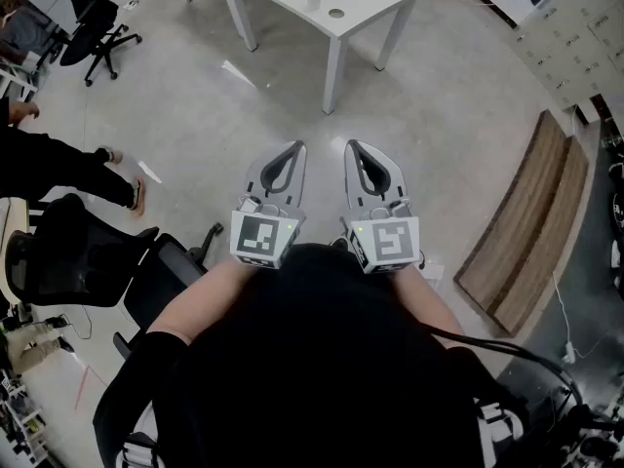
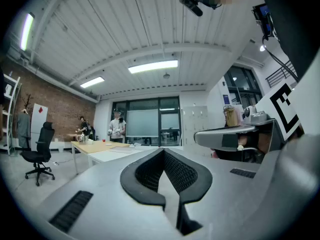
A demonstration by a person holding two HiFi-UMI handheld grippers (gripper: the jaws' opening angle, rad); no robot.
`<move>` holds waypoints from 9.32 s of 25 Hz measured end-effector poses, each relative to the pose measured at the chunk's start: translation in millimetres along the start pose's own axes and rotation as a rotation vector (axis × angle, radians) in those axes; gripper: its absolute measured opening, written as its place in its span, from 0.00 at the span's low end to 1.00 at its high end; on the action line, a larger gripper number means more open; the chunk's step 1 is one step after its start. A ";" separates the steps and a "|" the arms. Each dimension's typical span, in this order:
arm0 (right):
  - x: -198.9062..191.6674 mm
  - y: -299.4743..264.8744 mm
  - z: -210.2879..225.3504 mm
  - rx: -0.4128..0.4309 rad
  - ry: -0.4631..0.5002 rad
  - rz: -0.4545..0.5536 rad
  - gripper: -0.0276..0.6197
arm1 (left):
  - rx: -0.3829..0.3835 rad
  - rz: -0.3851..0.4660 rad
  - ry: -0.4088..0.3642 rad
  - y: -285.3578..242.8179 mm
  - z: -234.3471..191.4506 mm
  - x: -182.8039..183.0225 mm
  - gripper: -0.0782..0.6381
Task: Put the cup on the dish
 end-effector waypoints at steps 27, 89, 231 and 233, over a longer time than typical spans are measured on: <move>-16.0 28.1 59.3 0.064 -0.081 0.006 0.06 | 0.031 -0.014 -0.007 -35.0 65.4 -1.8 0.12; -39.2 -324.2 -57.0 0.068 0.035 -0.118 0.06 | -0.013 -0.028 0.152 -125.7 -297.0 -51.6 0.12; -256.5 -851.3 154.3 0.059 0.067 -0.530 0.44 | -0.268 -0.363 0.217 -621.3 -644.0 -215.6 0.12; -238.5 -860.1 157.9 0.051 0.069 -0.505 0.44 | -0.259 -0.339 0.196 -625.9 -652.0 -201.4 0.12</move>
Point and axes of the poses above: the fingertips, and each gripper's own axes: y backward along the fingers, z to its right, x out of its top, the point moved 1 cm from there along y, backward along the fingers, and after that the axes turned 11 degrees about -x, right-handed, at the moved point
